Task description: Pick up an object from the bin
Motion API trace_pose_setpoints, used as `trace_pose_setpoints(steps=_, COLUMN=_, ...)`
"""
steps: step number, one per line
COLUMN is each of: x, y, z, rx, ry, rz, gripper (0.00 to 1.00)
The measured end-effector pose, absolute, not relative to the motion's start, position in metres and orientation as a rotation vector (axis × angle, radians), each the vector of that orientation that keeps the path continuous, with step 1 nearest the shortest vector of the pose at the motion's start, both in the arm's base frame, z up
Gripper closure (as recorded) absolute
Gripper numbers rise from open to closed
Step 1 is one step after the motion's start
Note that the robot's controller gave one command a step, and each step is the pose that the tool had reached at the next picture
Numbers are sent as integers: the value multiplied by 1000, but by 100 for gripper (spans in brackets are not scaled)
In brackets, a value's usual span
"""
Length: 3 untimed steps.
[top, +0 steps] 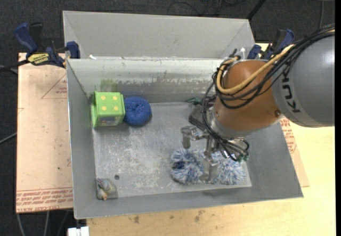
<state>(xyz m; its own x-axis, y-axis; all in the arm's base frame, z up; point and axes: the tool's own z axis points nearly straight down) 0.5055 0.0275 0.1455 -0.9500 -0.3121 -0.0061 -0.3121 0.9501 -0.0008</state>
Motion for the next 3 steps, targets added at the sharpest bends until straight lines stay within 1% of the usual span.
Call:
trace_pose_setpoints(steps=1, x=486, y=1, z=121, rx=-183, ry=3137, rz=2, gripper=100)
trace_pose_setpoints(steps=2, x=486, y=1, z=121, rx=-182, ry=3137, rz=2, gripper=0)
trace_pose_setpoints(steps=3, x=486, y=1, z=121, rx=-182, ry=3137, rz=2, gripper=0)
